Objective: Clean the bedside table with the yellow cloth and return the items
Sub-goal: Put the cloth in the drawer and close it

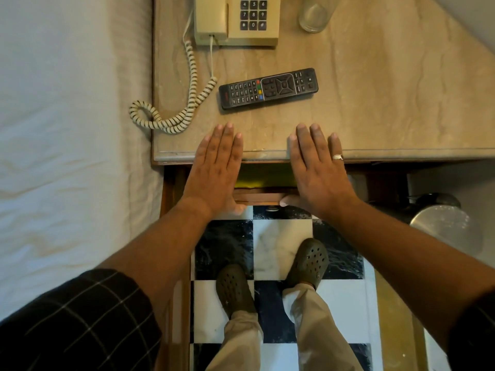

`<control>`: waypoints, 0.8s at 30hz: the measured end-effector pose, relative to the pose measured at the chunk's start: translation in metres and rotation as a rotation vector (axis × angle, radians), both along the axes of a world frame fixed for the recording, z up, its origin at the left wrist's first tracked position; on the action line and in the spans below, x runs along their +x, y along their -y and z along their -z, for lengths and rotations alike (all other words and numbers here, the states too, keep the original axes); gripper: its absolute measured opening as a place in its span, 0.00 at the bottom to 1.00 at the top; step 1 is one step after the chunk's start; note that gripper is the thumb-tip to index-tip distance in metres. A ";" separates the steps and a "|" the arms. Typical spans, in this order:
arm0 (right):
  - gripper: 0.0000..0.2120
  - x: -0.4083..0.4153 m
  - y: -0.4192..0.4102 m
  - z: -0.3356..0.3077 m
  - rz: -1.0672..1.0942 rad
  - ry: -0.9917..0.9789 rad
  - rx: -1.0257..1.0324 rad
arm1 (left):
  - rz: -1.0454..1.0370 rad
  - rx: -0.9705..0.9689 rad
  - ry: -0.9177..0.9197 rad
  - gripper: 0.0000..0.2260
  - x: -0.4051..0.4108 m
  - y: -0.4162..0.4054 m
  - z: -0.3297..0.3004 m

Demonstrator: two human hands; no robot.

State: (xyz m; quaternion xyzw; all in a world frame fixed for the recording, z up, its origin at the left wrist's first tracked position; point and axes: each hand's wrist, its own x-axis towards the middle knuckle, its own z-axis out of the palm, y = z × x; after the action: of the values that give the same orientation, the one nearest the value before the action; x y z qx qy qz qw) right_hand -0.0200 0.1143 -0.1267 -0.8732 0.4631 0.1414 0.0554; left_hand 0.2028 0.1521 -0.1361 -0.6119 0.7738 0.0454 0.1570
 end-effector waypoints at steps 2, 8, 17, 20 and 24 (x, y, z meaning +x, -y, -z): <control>0.69 0.000 0.007 -0.002 -0.012 -0.025 0.027 | 0.024 0.003 0.010 0.68 0.002 0.005 0.000; 0.69 -0.002 0.007 0.000 -0.047 -0.074 -0.003 | 0.013 -0.001 -0.001 0.68 0.006 0.007 0.000; 0.42 0.001 0.006 0.033 0.005 0.064 -0.271 | -0.023 -0.129 -0.034 0.50 0.004 0.017 0.010; 0.36 0.002 0.005 0.051 0.035 0.120 -0.421 | -0.057 -0.198 -0.040 0.44 0.000 0.017 0.018; 0.25 0.010 0.006 0.070 0.096 0.261 -0.586 | -0.104 -0.386 -0.064 0.32 -0.008 0.018 0.034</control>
State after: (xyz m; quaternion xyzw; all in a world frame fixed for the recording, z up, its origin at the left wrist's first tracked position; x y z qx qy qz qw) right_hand -0.0101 0.1082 -0.1968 -0.8399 0.5137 -0.1137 -0.1328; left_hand 0.1944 0.1345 -0.1697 -0.6680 0.7402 -0.0764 0.0095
